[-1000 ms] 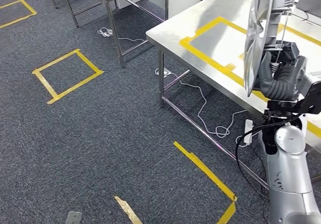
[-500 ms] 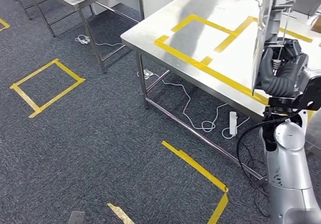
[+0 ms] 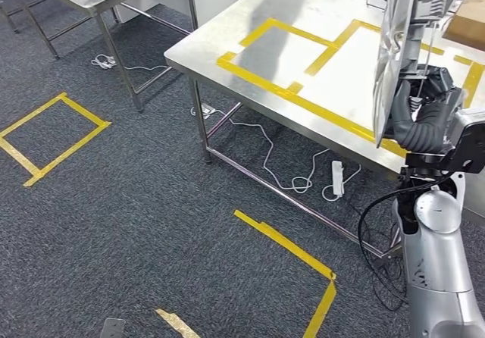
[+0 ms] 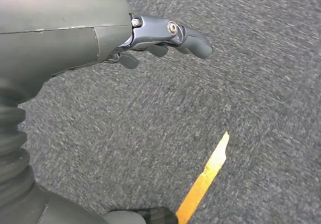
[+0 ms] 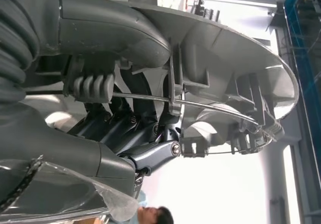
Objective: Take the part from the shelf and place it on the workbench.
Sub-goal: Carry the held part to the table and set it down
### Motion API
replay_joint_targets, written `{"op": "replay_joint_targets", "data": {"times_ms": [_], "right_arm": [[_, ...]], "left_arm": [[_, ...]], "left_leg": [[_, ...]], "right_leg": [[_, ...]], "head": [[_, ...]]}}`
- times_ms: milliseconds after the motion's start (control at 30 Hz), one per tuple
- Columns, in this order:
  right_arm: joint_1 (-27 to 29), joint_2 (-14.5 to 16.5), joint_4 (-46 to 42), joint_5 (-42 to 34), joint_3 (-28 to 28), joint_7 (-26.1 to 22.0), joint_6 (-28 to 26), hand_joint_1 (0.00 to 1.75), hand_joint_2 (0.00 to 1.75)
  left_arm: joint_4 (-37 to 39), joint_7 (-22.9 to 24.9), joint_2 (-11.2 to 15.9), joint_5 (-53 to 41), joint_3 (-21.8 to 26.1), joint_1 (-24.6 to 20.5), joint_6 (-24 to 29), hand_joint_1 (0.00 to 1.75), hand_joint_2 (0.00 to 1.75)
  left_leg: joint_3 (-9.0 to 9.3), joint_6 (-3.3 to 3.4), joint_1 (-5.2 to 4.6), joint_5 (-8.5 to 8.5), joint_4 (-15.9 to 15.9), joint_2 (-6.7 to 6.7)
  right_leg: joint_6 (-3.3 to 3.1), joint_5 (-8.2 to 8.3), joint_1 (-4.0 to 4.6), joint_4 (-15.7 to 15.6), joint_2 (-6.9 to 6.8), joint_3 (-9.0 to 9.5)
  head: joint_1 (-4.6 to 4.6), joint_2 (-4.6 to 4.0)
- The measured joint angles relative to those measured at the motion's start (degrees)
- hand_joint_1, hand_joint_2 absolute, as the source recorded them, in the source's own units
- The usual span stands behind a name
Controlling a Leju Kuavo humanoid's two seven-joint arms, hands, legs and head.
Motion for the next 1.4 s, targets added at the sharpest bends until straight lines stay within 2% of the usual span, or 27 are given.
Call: {"op": "replay_joint_targets", "data": {"times_ms": [33, 100, 167, 200, 300, 333, 367, 400, 433, 500, 567, 633, 700, 800, 833, 867, 900, 967, 1033, 1067, 1133, 1200, 1233, 1300, 1333, 1367, 1400], "right_arm": [[0.2, 0.0, 0.0, 0.0, 0.0, 0.0, -0.1, 1.75, 1.75], [0.7, 0.0, -0.1, 0.1, -0.1, 0.0, -0.4, 1.75, 1.75], [1.0, 0.0, -0.2, 0.1, -0.2, 0.0, -0.6, 1.75, 1.75], [1.0, 0.0, -0.2, 0.1, -0.2, 0.0, -0.6, 1.75, 1.75], [1.1, 0.0, -0.3, 0.1, -0.4, 0.0, -0.6, 1.75, 1.75], [1.1, 0.0, -0.3, 0.2, -0.4, 0.0, -0.6, 1.75, 1.75], [1.0, 0.0, -0.3, 0.2, -0.4, 0.0, -0.6, 1.75, 1.75], [0.9, 0.0, -0.3, 0.3, -0.5, 0.0, -0.6, 1.75, 1.75], [0.8, 0.0, -0.3, 0.4, -0.5, 0.0, -0.6, 1.75, 1.75], [0.7, 0.0, -0.2, 0.5, -0.5, 0.0, -0.6, 1.75, 1.75], [0.7, 0.0, -0.1, 0.5, -0.6, 0.0, -0.7, 1.75, 1.75], [0.7, 0.0, -0.1, 0.5, -0.8, 0.0, -0.7, 1.75, 1.75], [0.5, -0.1, 0.0, 0.5, -1.1, 0.1, -0.7, 1.75, 1.75], [0.3, -0.2, 0.1, 0.5, -1.1, 0.1, -0.7, 1.75, 1.75], [0.4, -0.2, 0.1, 0.5, -1.0, 0.1, -0.6, 1.75, 1.75], [0.5, -0.2, 0.2, 0.5, -1.0, 0.1, -0.6, 1.75, 1.75], [0.5, -0.2, 0.2, 0.5, -1.1, 0.1, -0.6, 1.75, 1.75], [0.4, -0.2, 0.2, 0.5, -1.1, 0.1, -0.6, 1.75, 1.75], [0.3, -0.2, 0.3, 0.5, -1.0, 0.1, -0.7, 1.75, 1.75], [0.3, -0.2, 0.3, 0.5, -1.1, 0.1, -0.7, 1.75, 1.75], [0.4, -0.2, 0.3, 0.5, -1.1, 0.1, -0.7, 1.75, 1.75], [0.4, -0.2, 0.3, 0.5, -1.2, 0.1, -0.7, 1.75, 1.75], [0.3, -0.2, 0.3, 0.5, -1.2, 0.1, -0.7, 1.75, 1.75], [0.3, -0.2, 0.3, 0.5, -1.2, 0.1, -0.7, 1.75, 1.75], [0.3, -0.2, 0.3, 0.6, -1.2, 0.1, -0.7, 1.75, 1.75], [0.3, -0.2, 0.3, 0.6, -1.2, 0.1, -0.7, 1.75, 1.75], [0.2, -0.2, 0.4, 0.6, -1.2, 0.1, -0.7, 1.75, 1.75]], "left_arm": [[0.0, 0.0, 0.0, 0.0, 0.0, 0.0, 0.0, 0.00, 1.75], [0.0, 0.0, 0.0, -0.1, 0.0, 0.1, 0.0, 0.00, 1.75], [0.0, 0.0, 0.0, -0.1, 0.0, 0.1, 0.0, 0.00, 1.75], [0.0, 0.0, 0.0, -0.2, 0.0, 0.1, 0.0, 0.00, 1.75], [0.0, 0.1, 0.0, -0.3, 0.0, 0.2, 0.0, 0.00, 1.75], [0.0, 0.2, 0.0, -0.3, 0.0, 0.2, 0.0, 0.00, 1.75], [0.0, 0.3, 0.0, -0.3, 0.0, 0.2, 0.0, 0.00, 1.75], [0.0, 0.3, 0.0, -0.4, 0.0, 0.1, 0.0, 0.00, 1.75], [0.0, 0.4, 0.0, -0.4, 0.0, 0.0, 0.0, 0.00, 1.75], [0.0, 0.5, 0.2, -0.4, 0.0, 0.0, 0.0, 0.00, 1.75], [0.0, 0.6, 0.3, -0.4, 0.0, -0.1, 0.0, 0.00, 1.75], [0.0, 0.7, 0.2, -0.4, 0.0, -0.2, 0.0, 0.00, 1.75], [0.0, 0.7, 0.2, -0.4, 0.0, -0.2, 0.0, 0.00, 1.75], [0.0, 0.7, 0.1, -0.4, 0.0, -0.2, 0.0, 0.00, 1.75], [0.0, 0.8, 0.1, -0.4, 0.0, -0.2, 0.0, 0.00, 1.75], [0.0, 0.8, 0.1, -0.4, 0.0, -0.2, 0.0, 0.00, 1.75], [0.0, 0.9, 0.1, -0.4, 0.0, -0.2, 0.0, 0.00, 1.75], [0.0, 0.9, 0.0, -0.4, 0.0, -0.3, 0.0, 0.00, 1.75], [0.0, 0.9, 0.0, -0.4, 0.0, -0.3, 0.0, 0.00, 1.75], [0.0, 0.9, 0.1, -0.4, 0.0, -0.2, 0.0, 0.00, 1.75], [0.0, 0.9, 0.1, -0.4, 0.0, -0.2, 0.0, 0.00, 1.75], [0.0, 0.9, 0.1, -0.4, 0.0, -0.2, 0.0, 0.00, 1.75], [0.0, 0.9, 0.1, -0.4, 0.0, -0.3, 0.0, 0.00, 1.75], [0.0, 0.9, 0.1, -0.4, 0.0, -0.2, 0.0, 0.00, 1.75], [0.0, 0.9, 0.1, -0.4, 0.0, -0.2, 0.0, 0.00, 1.75], [0.0, 0.9, 0.1, -0.4, 0.0, -0.2, -0.1, 0.00, 1.75], [0.0, 0.9, 0.0, -0.4, 0.0, -0.2, -0.1, 0.00, 1.75]], "left_leg": [[-0.10, -0.28, -0.16, -0.07, 0.2, 0.23], [-0.18, -0.71, -0.23, -0.13, 0.4, 0.83], [-0.51, -1.17, -0.03, -1.27, 1.5, 0.45], [-1.34, -1.42, 0.06, -2.72, 3.7, -0.16], [-6.08, -1.68, 0.16, -7.80, 14.7, -1.58], [-7.06, -1.57, 0.14, -8.13, 16.8, -1.68], [-7.09, -1.32, 0.11, -7.31, 16.7, -1.77], [-6.09, -0.93, 0.03, -5.51, 14.4, -1.97], [-4.38, -0.39, -0.11, -3.23, 10.5, -2.48], [-1.20, 0.76, -0.36, -0.50, 3.5, -4.28], [-0.19, 1.29, -0.58, -0.37, 1.1, -5.19], [0.00, 1.28, -0.51, -0.11, 0.2, -4.48], [0.38, 1.35, -0.20, 0.40, -1.0, -3.62], [0.50, 1.47, -0.14, 0.62, -1.4, -2.33], [0.50, 1.46, -0.15, 0.59, -1.3, -1.89], [0.52, 1.44, -0.13, 0.56, -1.3, -1.49], [0.56, 1.35, -0.09, 0.49, -1.3, -1.13], [0.63, 0.94, -0.09, 0.23, -1.0, -0.57], [0.46, 0.38, -0.37, -0.04, -0.4, -0.19], [0.37, 0.17, -0.54, -0.08, -0.2, 0.03], [0.30, -0.18, -0.57, -0.21, 0.0, 0.56], [-0.34, -0.69, -0.35, -1.79, 1.9, -0.08], [-1.36, -0.96, -0.25, -3.45, 4.4, -0.71], [-4.70, -1.26, -0.12, -7.44, 12.5, -1.60], [-6.12, -1.27, -0.11, -8.55, 15.7, -1.68], [-6.75, -1.19, -0.11, -8.55, 17.2, -1.72], [-6.29, -1.00, -0.12, -7.36, 16.2, -1.78]], "right_leg": [[-0.30, -0.01, 0.15, -1.1, -0.29, 0.59], [-1.12, 0.07, 0.22, -1.0, 0.45, 0.46], [-1.82, 0.28, 0.09, -1.0, 1.20, 0.38], [-2.16, 0.37, -0.01, -1.1, 1.57, 0.40], [-2.64, 0.44, 0.08, -1.1, 2.83, 0.38], [-2.67, 0.45, 0.17, -1.0, 3.35, 0.38], [-2.69, 0.46, 0.28, -1.0, 3.88, 0.40], [-2.69, 0.46, 0.38, -1.0, 4.42, 0.44], [-2.69, 0.47, 0.44, -1.0, 4.92, 0.47], [-2.54, 0.53, 0.45, -1.0, 5.69, 0.35], [-2.08, 0.76, 0.20, -1.0, 6.28, -0.04], [-1.45, 0.87, 0.06, -1.2, 6.66, -0.45], [-0.97, -0.61, 0.25, 0.6, 5.45, -1.53], [-0.39, -5.48, 0.29, 10.6, 3.12, -6.06], [-0.17, -6.23, 0.25, 13.3, 2.87, -7.30], [0.02, -5.81, 0.17, 13.8, 2.75, -7.51], [0.17, -4.34, 0.07, 12.0, 2.53, -6.58], [0.40, -0.78, -0.01, 4.1, 1.01, -2.50], [-0.11, 0.54, 0.17, -1.1, -0.23, 0.32], [-0.53, 0.28, 0.32, -1.5, -0.32, 0.55], [-1.40, 0.52, 0.31, -1.5, 0.52, 0.44], [-2.11, 0.75, 0.16, -1.5, 1.23, 0.41], [-2.42, 0.83, 0.08, -1.6, 1.57, 0.42], [-2.81, 0.87, 0.11, -1.6, 2.36, 0.37], [-2.88, 0.89, 0.15, -1.5, 2.82, 0.37], [-2.91, 0.90, 0.20, -1.5, 3.31, 0.37], [-2.92, 0.91, 0.25, -1.5, 3.81, 0.39]], "head": [[0.04, 0.00], [0.04, 0.00], [0.00, 0.01], [-0.07, 0.01], [-0.16, 0.00], [-0.16, 0.00], [-0.18, 0.00], [-0.18, 0.00], [-0.18, 0.00], [-0.14, 0.00], [-0.26, 0.00], [-0.43, 0.00], [-0.09, 0.00], [0.38, 0.00], [0.38, 0.00], [0.39, 0.00], [0.39, 0.00], [0.39, 0.00], [0.43, 0.00], [0.44, 0.00], [0.43, 0.00], [0.33, 0.00], [0.26, 0.00], [0.20, 0.00], [0.20, 0.00], [0.21, 0.00], [0.20, 0.00]]}}
